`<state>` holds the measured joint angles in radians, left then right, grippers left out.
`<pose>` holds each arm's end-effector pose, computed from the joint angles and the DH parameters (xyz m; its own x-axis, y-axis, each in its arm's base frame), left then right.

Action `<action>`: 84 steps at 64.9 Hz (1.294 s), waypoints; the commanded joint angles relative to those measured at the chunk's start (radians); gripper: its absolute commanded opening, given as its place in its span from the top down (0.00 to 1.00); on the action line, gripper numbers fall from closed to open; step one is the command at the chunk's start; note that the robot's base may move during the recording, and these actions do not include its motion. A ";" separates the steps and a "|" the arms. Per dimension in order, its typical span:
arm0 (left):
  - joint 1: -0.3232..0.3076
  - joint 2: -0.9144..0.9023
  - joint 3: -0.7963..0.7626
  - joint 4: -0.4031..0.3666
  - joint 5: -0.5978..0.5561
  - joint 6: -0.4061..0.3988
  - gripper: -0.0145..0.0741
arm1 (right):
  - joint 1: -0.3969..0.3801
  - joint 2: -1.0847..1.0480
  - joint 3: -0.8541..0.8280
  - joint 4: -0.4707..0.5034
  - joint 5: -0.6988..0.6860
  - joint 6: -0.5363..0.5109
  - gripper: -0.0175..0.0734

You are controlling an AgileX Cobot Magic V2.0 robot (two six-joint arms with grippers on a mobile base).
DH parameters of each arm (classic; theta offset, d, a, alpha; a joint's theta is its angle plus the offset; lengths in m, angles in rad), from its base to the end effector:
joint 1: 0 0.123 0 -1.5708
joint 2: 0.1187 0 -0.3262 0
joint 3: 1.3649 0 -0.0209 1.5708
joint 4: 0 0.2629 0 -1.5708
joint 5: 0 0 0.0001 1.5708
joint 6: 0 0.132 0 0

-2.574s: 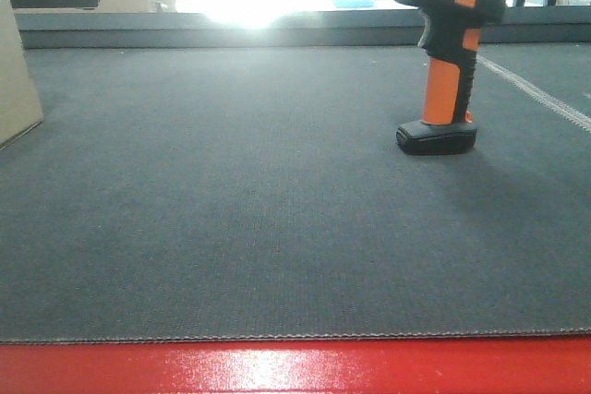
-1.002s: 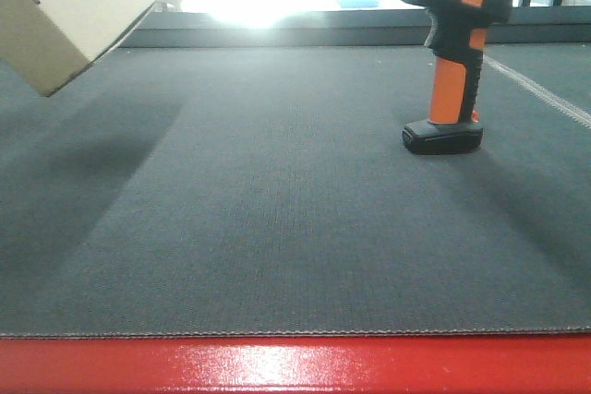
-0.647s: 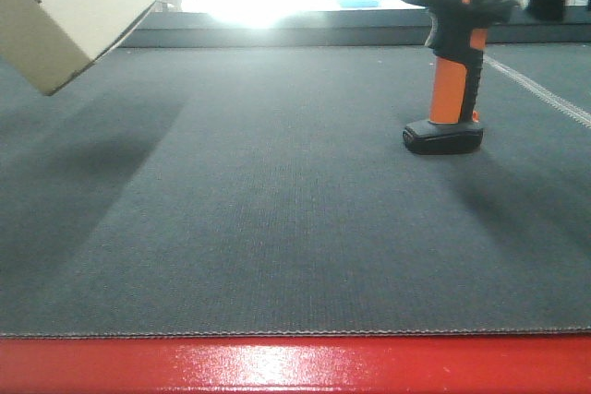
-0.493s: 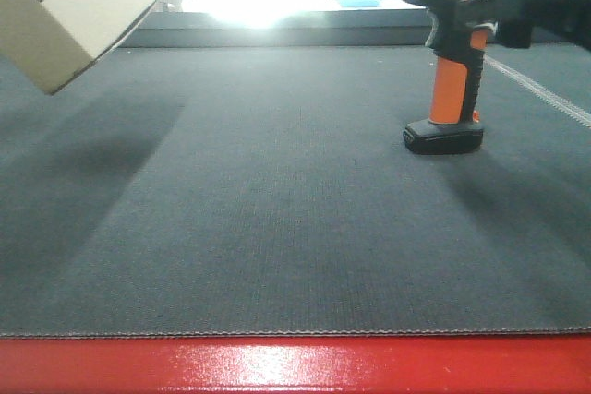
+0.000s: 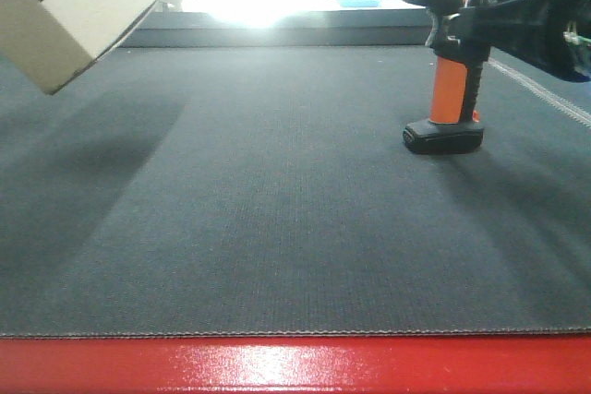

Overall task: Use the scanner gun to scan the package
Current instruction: 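Move the right gripper to the orange scanner gun and grasp its handle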

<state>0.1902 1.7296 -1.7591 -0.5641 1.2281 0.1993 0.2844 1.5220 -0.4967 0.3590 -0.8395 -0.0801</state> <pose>0.4095 0.0111 0.3889 -0.8548 -0.1735 -0.4891 0.0720 0.8936 -0.4430 0.3182 0.0571 0.2320 -0.1277 0.1283 -0.9835 -0.0010 0.9916 0.1295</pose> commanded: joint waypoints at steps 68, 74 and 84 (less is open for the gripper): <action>-0.005 -0.011 -0.001 -0.027 -0.007 -0.005 0.96 | 0.002 0.212 -0.225 0.064 -0.028 0.003 0.19; -0.005 -0.011 -0.001 -0.027 -0.007 -0.005 0.96 | 0.002 0.214 -0.235 0.064 -0.028 0.003 0.19; -0.005 -0.011 -0.001 -0.027 -0.007 -0.005 0.96 | 0.002 0.218 -0.258 0.066 -0.026 0.003 0.19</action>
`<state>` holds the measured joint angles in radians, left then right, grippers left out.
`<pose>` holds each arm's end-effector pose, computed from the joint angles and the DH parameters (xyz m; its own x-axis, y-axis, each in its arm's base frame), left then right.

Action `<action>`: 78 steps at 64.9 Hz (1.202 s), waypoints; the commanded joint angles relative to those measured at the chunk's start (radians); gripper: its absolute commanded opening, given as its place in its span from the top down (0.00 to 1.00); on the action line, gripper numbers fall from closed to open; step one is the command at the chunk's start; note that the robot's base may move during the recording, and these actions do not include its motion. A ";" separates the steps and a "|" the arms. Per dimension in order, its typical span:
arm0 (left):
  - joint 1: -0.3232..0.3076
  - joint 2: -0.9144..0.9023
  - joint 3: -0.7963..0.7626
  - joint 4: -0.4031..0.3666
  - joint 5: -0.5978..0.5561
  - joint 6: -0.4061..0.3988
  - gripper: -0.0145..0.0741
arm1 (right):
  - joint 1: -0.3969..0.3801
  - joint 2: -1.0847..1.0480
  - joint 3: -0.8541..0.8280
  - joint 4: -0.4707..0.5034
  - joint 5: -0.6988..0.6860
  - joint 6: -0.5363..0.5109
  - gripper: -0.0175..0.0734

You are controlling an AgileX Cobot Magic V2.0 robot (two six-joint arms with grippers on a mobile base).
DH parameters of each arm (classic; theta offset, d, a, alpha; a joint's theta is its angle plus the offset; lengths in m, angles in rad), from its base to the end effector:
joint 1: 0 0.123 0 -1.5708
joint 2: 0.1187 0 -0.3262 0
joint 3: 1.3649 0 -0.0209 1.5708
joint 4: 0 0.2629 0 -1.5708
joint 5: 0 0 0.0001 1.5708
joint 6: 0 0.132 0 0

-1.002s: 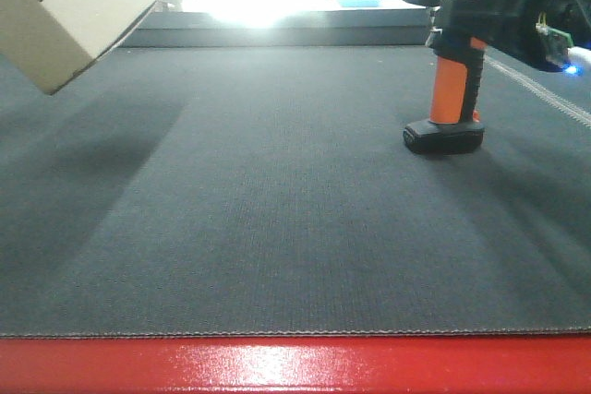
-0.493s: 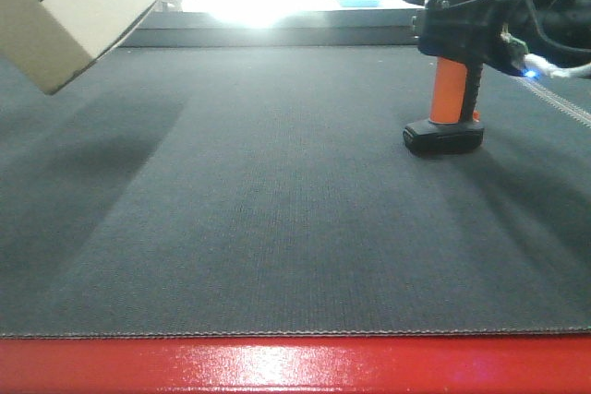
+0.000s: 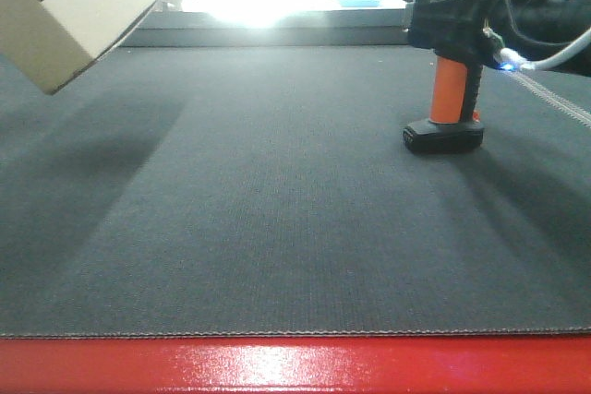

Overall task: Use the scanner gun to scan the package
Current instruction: 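Move the right gripper to the orange scanner gun and grasp its handle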

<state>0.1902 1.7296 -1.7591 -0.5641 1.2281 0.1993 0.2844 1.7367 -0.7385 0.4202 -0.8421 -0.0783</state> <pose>0.4095 0.0111 0.3889 -0.8548 -0.1735 -0.4891 0.0720 0.8936 -0.4430 0.3896 0.0721 0.2267 -0.1022 0.1779 -0.9787 0.0453 0.9837 0.1740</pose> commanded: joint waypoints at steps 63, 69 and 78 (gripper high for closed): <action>-0.005 -0.011 -0.001 -0.010 -0.007 -0.005 0.96 | -0.004 0.058 -0.057 0.006 0.000 0.001 0.19; -0.005 -0.011 -0.001 -0.006 -0.007 -0.005 0.96 | -0.006 0.058 -0.057 0.006 -0.010 0.001 0.19; -0.005 -0.011 -0.001 -0.006 -0.007 -0.005 0.96 | -0.023 0.058 -0.057 0.006 -0.009 0.001 0.19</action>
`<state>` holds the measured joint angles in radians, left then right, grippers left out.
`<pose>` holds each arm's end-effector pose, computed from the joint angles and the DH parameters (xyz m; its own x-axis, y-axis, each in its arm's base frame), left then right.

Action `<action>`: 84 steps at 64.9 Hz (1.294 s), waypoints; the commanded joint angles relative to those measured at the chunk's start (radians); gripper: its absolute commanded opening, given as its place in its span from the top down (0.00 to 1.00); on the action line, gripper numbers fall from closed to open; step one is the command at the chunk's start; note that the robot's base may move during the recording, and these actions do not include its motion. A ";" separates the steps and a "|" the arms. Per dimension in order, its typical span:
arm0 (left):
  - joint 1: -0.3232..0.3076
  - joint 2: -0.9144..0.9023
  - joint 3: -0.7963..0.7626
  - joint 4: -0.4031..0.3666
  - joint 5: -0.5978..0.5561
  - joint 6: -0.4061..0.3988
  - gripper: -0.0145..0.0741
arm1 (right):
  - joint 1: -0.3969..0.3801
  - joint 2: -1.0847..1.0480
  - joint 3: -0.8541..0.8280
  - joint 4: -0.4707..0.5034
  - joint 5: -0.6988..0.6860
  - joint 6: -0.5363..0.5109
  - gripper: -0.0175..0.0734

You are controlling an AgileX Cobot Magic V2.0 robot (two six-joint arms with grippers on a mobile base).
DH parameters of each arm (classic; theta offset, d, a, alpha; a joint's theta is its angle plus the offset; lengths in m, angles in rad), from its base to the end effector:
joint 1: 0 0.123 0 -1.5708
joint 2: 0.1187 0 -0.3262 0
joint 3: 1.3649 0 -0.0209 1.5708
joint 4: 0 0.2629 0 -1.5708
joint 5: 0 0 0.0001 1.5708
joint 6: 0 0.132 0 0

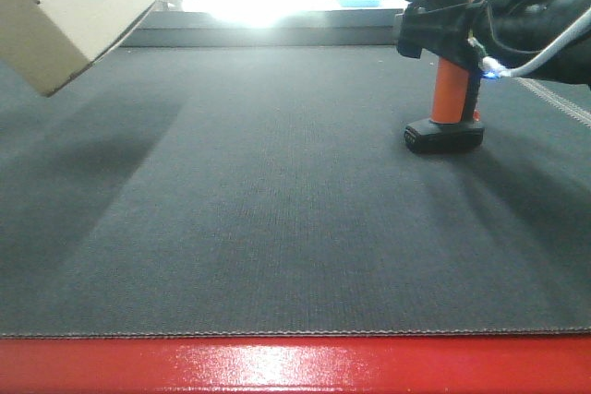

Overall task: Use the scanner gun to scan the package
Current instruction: 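Move the right gripper to the orange scanner gun and grasp its handle, then lift the scanner gun with the right gripper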

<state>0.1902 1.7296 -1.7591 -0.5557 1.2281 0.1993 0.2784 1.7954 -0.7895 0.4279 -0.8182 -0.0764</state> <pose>0.4094 0.0120 0.3883 -0.8554 -0.1704 -0.4891 0.0705 0.8973 -0.4357 0.4056 0.0744 0.2153 -0.1321 0.1842 -0.9740 0.0572 0.9824 0.1780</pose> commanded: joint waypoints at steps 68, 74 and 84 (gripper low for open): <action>-0.005 -0.011 -0.001 -0.014 -0.007 -0.005 0.96 | -0.045 -0.015 -0.025 -0.108 0.050 -0.001 0.39; -0.005 -0.011 -0.001 -0.014 -0.007 -0.005 0.96 | -0.045 -0.027 -0.025 -0.108 0.053 -0.001 0.61; -0.005 -0.011 -0.001 -0.014 -0.007 -0.005 0.96 | -0.045 -0.038 -0.025 -0.106 0.057 -0.001 0.99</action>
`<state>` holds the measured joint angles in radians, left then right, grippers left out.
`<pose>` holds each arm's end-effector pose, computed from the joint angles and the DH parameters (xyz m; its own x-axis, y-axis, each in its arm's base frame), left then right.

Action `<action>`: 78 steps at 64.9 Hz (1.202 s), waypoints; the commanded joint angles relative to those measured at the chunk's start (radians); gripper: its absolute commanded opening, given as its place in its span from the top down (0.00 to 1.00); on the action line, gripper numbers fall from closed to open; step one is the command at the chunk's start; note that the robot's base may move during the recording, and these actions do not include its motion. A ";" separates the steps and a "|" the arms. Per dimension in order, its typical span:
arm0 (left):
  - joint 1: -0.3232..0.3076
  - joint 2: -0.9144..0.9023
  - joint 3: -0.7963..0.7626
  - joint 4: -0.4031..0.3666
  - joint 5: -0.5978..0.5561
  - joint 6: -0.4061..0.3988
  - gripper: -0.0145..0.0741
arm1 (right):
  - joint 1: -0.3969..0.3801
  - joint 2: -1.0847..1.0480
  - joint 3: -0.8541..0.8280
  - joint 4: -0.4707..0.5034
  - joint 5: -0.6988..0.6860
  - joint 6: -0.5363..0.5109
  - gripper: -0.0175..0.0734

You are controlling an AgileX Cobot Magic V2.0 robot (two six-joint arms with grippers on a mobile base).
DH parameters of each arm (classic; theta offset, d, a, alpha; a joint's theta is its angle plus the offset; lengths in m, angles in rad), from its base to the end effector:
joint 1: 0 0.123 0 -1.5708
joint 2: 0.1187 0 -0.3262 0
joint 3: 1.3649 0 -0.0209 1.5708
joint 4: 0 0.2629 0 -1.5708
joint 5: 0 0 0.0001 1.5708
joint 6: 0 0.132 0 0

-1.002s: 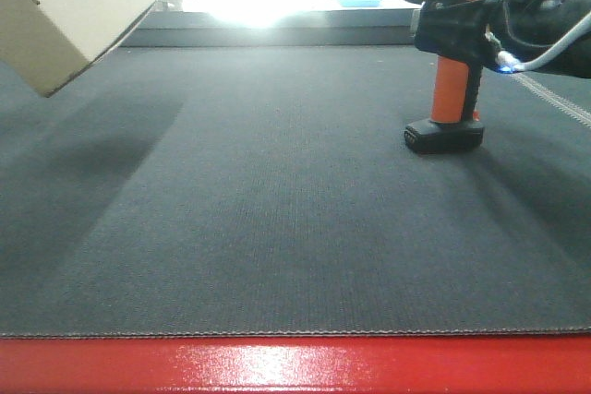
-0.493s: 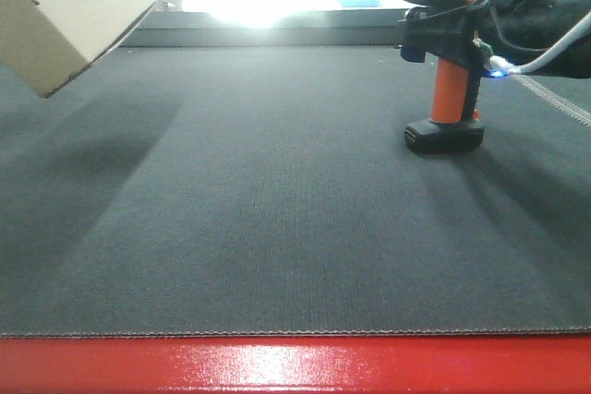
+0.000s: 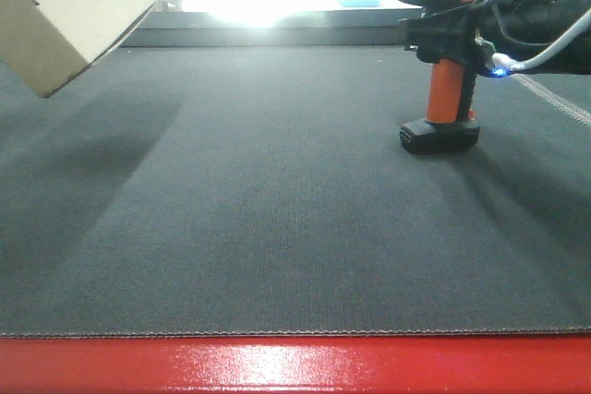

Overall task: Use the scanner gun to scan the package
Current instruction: 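Lift the scanner gun with the right gripper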

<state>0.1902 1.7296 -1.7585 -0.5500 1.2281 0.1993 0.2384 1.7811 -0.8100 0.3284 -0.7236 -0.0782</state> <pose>0.4093 0.0126 0.3878 -0.8561 -0.1683 -0.4886 0.0691 0.8997 -0.4310 0.4099 0.0706 0.2176 -0.1830 0.1274 -0.9748 0.0045 0.9917 0.1288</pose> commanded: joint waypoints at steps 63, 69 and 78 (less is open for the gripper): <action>-0.005 -0.011 -0.002 0.058 -0.007 -0.005 0.96 | -0.030 -0.257 -0.318 0.002 0.418 -0.523 0.98; -0.005 -0.011 -0.002 0.065 -0.007 -0.005 0.96 | -0.051 -0.257 -0.329 0.002 0.433 -0.580 0.98; -0.005 -0.011 -0.002 0.065 -0.007 -0.005 0.96 | -0.089 -0.257 -0.329 0.002 0.440 -0.605 0.98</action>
<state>0.1902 1.7296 -1.7585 -0.4744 1.2281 0.1993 0.1723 1.5437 -1.1227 0.3324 -0.2423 -0.6566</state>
